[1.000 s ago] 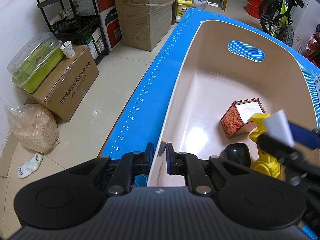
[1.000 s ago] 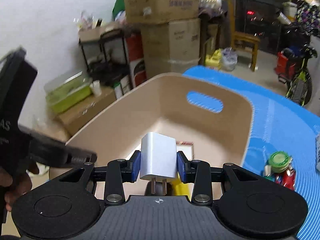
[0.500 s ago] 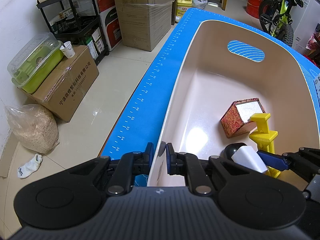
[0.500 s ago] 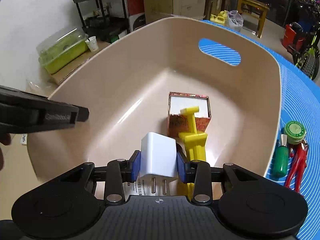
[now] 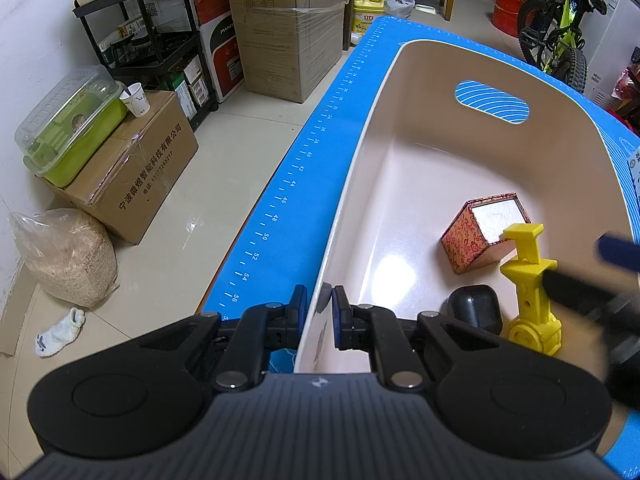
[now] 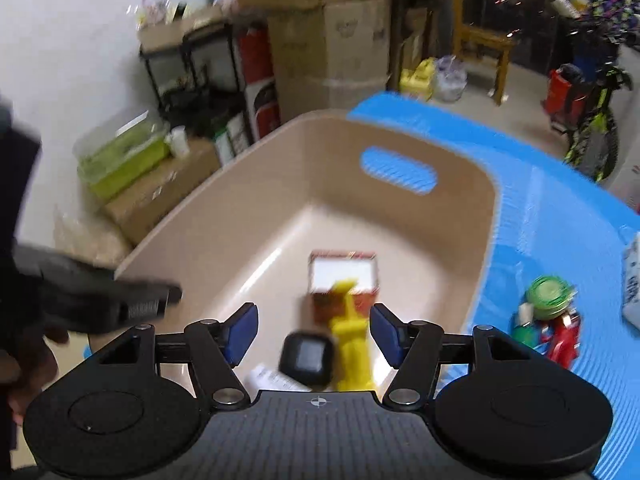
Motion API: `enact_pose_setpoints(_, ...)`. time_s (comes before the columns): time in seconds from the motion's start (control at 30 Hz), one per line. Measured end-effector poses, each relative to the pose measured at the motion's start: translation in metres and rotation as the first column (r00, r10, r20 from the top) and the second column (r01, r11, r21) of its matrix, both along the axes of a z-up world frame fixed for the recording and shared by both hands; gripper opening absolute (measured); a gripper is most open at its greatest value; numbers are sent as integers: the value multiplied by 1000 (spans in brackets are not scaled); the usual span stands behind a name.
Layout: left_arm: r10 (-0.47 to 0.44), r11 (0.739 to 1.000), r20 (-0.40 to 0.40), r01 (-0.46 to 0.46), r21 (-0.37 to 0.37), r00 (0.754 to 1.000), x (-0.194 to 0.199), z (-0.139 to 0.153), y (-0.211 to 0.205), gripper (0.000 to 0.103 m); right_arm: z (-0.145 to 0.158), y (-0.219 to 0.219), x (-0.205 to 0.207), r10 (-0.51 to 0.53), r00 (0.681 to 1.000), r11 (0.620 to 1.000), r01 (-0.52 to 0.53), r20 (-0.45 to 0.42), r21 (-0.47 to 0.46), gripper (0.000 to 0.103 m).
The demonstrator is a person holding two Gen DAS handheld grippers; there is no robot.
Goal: Organize rigid objects
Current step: 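Carry the white charger into the bin and open the right gripper, then grasp the green bottle with the right gripper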
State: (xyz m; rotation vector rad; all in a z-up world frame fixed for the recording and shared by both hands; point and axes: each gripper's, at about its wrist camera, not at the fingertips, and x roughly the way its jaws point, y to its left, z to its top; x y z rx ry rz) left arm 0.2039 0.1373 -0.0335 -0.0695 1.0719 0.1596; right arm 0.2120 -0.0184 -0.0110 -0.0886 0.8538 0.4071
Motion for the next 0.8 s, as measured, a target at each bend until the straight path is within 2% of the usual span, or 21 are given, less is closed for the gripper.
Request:
enact_pose_setpoints(0.17,0,1000,0,0,0,1000,0,0,0,15,16,-31,4,-96,993,995,95,66,26,70)
enact_pose_setpoints(0.37,0,1000,0,0,0,1000,0,0,0,15,14,-76,18,-257,960,966,254,112,40,70)
enact_pose_setpoints(0.43,0,1000,0,0,0,1000,0,0,0,15,7,-92,23,-299,947,954,295,119,50,70)
enact_pose_setpoints(0.57,0,1000,0,0,1,1000,0,0,0,15,-20,-121,35,-361,930,931,355,71,83,70)
enact_pose_setpoints(0.8,0,1000,0,0,0,1000,0,0,0,15,-70,-133,46,-377,926,926,377,13,17,66)
